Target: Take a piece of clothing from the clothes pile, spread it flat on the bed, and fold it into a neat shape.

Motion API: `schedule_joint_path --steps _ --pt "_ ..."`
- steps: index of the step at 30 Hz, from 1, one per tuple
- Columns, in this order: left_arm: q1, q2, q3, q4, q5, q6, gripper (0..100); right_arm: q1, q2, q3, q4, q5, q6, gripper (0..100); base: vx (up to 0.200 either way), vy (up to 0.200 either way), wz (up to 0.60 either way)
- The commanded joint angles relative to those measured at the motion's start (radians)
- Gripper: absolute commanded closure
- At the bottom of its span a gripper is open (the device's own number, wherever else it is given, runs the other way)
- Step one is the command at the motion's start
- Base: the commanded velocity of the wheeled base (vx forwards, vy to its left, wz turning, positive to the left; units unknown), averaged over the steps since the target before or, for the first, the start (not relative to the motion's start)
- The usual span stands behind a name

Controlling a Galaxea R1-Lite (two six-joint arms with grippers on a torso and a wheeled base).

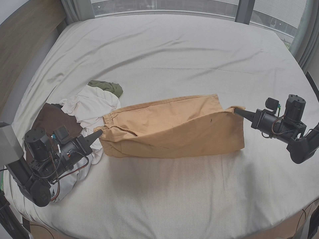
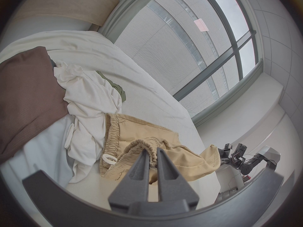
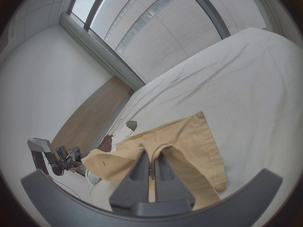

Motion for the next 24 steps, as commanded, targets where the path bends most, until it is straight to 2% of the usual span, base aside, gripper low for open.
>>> schedule_joint_path --steps 1,24 --pt "0.0 -0.001 -0.009 0.0 0.007 0.0 100 0.001 0.014 -0.033 0.0 -0.001 0.0 100 0.0 0.0 0.0" --pt "-0.011 0.021 -0.05 -0.002 0.025 -0.003 100 0.01 0.003 -0.237 0.191 -0.014 0.0 100 0.0 0.0 0.0"
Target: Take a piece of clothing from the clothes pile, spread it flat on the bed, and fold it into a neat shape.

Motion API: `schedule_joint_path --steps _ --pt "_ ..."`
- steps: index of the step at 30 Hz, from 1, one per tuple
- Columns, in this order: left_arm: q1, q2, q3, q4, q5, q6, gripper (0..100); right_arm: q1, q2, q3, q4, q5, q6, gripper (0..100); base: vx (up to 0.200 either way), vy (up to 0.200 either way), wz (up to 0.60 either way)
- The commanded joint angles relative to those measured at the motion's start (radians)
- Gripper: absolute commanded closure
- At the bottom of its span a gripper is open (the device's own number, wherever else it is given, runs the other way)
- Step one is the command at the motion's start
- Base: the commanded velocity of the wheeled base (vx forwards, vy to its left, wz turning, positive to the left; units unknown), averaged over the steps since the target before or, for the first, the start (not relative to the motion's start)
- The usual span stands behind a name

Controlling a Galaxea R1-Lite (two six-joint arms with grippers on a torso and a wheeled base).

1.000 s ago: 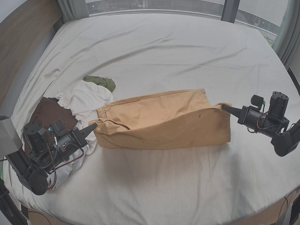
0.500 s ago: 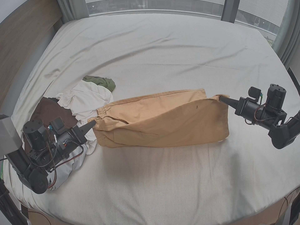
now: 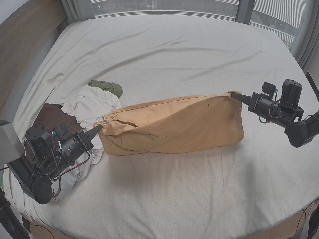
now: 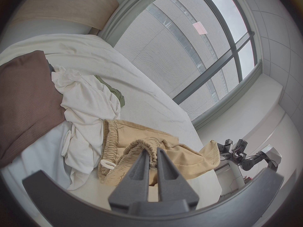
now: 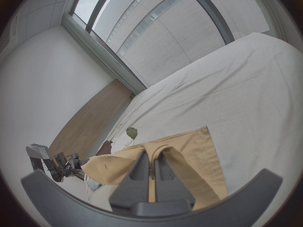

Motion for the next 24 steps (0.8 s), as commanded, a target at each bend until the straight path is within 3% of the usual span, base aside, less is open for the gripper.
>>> schedule_joint_path --steps 1,24 --pt "-0.001 0.011 -0.007 -0.001 0.001 0.001 100 -0.001 -0.008 -0.018 0.005 0.0 0.0 100 0.0 0.0 0.0" --pt "0.008 0.046 -0.031 -0.001 0.003 0.001 100 -0.007 -0.012 -0.123 0.097 -0.015 -0.001 100 0.0 0.0 0.0"
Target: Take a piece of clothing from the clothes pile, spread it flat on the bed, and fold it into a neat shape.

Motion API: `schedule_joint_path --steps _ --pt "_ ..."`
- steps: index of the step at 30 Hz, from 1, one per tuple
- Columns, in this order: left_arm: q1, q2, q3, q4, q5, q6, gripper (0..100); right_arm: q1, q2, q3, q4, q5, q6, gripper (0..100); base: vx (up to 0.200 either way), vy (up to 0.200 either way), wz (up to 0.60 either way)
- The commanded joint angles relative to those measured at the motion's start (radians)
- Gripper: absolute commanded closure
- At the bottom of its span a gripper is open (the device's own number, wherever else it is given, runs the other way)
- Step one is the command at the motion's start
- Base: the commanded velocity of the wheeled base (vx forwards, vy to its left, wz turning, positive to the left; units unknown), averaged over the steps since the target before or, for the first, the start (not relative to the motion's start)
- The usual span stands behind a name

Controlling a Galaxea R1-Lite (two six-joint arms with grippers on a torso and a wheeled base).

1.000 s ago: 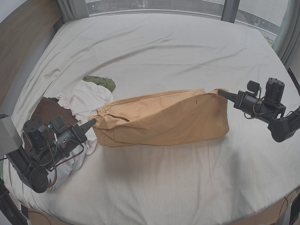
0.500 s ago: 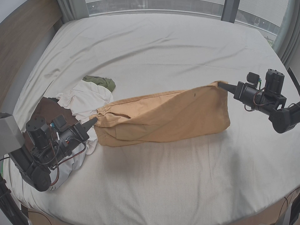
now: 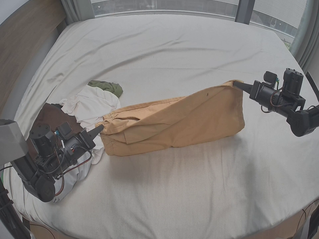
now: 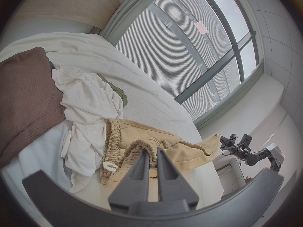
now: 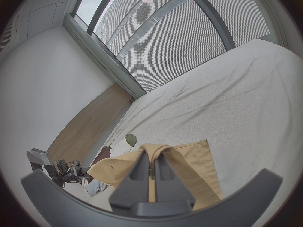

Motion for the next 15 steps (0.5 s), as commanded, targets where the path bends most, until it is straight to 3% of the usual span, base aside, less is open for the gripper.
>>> schedule_joint_path --steps 1,15 --pt "0.0 0.002 -0.002 0.0 0.0 -0.001 100 0.005 -0.003 -0.009 0.02 0.0 -0.002 100 0.0 0.0 0.0" --pt "0.0 0.019 -0.035 0.001 0.017 -0.042 100 0.011 0.076 -0.111 0.067 -0.028 0.0 100 0.0 0.0 0.0"
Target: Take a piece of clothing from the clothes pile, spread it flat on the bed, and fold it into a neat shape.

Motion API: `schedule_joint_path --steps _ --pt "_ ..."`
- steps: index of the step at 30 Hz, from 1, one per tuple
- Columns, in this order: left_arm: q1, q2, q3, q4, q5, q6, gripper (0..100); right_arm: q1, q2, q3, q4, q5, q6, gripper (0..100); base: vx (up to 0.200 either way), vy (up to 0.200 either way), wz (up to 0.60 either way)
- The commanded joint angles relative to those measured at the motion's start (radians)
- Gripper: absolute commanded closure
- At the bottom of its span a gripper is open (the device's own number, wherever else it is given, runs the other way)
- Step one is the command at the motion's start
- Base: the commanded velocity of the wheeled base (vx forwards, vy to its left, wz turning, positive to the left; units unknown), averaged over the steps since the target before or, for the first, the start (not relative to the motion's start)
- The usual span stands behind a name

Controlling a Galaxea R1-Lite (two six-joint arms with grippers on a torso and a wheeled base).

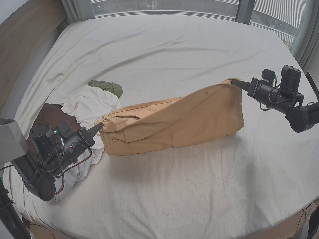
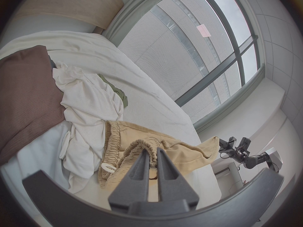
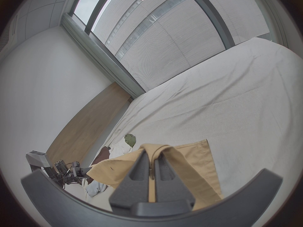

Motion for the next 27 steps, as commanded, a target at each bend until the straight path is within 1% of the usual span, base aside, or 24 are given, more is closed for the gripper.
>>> schedule_joint_path --steps 1,4,9,11,12,16,22,25,27 --pt "0.0 0.02 -0.019 -0.001 0.004 -0.004 100 0.0 0.058 -0.045 0.001 -0.008 0.001 100 0.0 0.0 0.0" --pt "0.0 0.049 -0.047 0.001 0.027 -0.004 100 -0.003 0.085 -0.08 0.02 -0.01 0.001 100 0.0 0.0 0.0" --pt "-0.003 0.094 -0.088 -0.001 0.078 -0.001 100 -0.001 0.134 -0.129 0.024 -0.036 0.001 100 0.0 0.0 0.0" --pt "-0.003 0.1 -0.091 -0.001 0.085 0.001 100 -0.001 0.139 -0.133 0.024 -0.036 0.001 100 0.0 0.0 0.0" --pt "-0.006 0.114 -0.116 -0.001 0.118 0.001 100 0.0 0.156 -0.15 0.029 -0.036 0.001 100 0.0 0.0 0.0" --pt "-0.008 0.138 -0.153 -0.001 0.15 -0.001 100 0.0 0.182 -0.175 0.03 -0.037 0.003 100 0.0 0.0 0.0" --pt "-0.006 0.169 -0.191 0.001 0.162 -0.005 100 -0.006 0.203 -0.193 0.029 -0.039 0.003 100 0.0 0.0 0.0" --pt "-0.008 0.178 -0.197 0.001 0.161 -0.005 100 -0.006 0.219 -0.204 0.029 -0.06 0.003 100 0.0 0.0 0.0" --pt "-0.008 0.183 -0.199 -0.001 0.161 -0.005 100 -0.007 0.228 -0.215 0.029 -0.063 0.003 100 0.0 0.0 0.0"
